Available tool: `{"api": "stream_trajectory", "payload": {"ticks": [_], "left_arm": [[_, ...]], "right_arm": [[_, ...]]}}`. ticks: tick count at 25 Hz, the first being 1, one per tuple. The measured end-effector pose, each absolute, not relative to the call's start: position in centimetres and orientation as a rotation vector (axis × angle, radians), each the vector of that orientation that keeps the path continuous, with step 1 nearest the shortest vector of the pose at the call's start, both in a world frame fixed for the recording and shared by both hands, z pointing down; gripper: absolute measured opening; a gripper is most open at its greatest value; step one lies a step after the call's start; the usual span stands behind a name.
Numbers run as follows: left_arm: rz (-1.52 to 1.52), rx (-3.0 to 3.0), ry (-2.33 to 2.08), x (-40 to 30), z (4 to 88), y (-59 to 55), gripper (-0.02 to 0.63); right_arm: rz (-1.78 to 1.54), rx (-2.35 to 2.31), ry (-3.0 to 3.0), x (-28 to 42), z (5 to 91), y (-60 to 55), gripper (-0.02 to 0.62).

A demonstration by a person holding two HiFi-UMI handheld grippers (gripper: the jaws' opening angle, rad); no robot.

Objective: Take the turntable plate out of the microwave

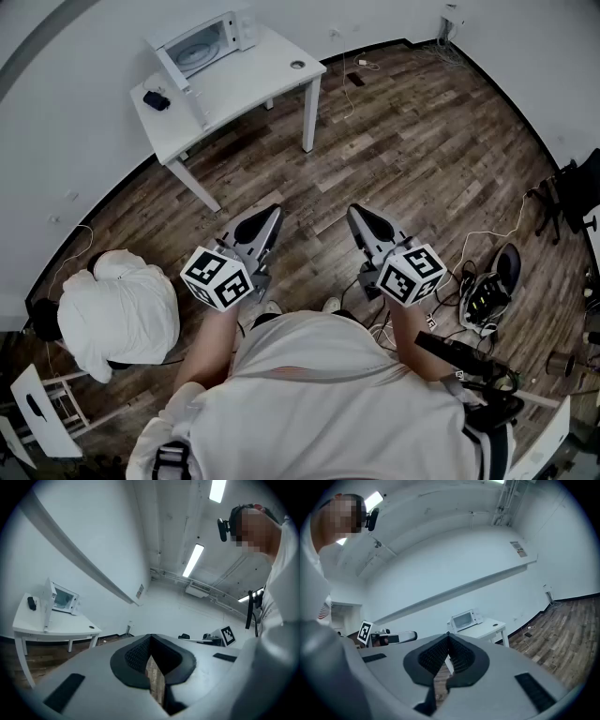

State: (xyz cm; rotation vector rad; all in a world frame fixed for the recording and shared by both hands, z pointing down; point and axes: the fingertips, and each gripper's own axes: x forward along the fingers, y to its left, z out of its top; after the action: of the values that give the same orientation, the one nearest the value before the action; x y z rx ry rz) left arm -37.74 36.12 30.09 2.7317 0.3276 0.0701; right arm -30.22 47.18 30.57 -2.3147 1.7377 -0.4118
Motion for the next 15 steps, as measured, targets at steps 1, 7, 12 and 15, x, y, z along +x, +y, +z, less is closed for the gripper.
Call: {"api": "stream_trajectory", "payload": {"ticks": [1,7,12,15], "left_arm": [[0.071,2.730,0.327,-37.5,30.2,36.4,0.010],[0.092,2.727,0.355,-35.8,30.8,38.8,0.011],[0.114,2.707,0.335,-33.3,31.7,41.2,0.011],[0.167,2.784,0.336,-31.9,32.3,43.6,0.011]], "right_arm": [[-0.414,-2.314,1.736,-30.0,30.7,47.5,0.003],[-0.428,-2.315,1.713,-28.1,31.7,49.9,0.003],[-0.452,-2.310,1.684,-25.5,32.7,52.9,0.003],[-0.468,-2.301,1.674,-23.8,33.4,54.9,0.003]]}}
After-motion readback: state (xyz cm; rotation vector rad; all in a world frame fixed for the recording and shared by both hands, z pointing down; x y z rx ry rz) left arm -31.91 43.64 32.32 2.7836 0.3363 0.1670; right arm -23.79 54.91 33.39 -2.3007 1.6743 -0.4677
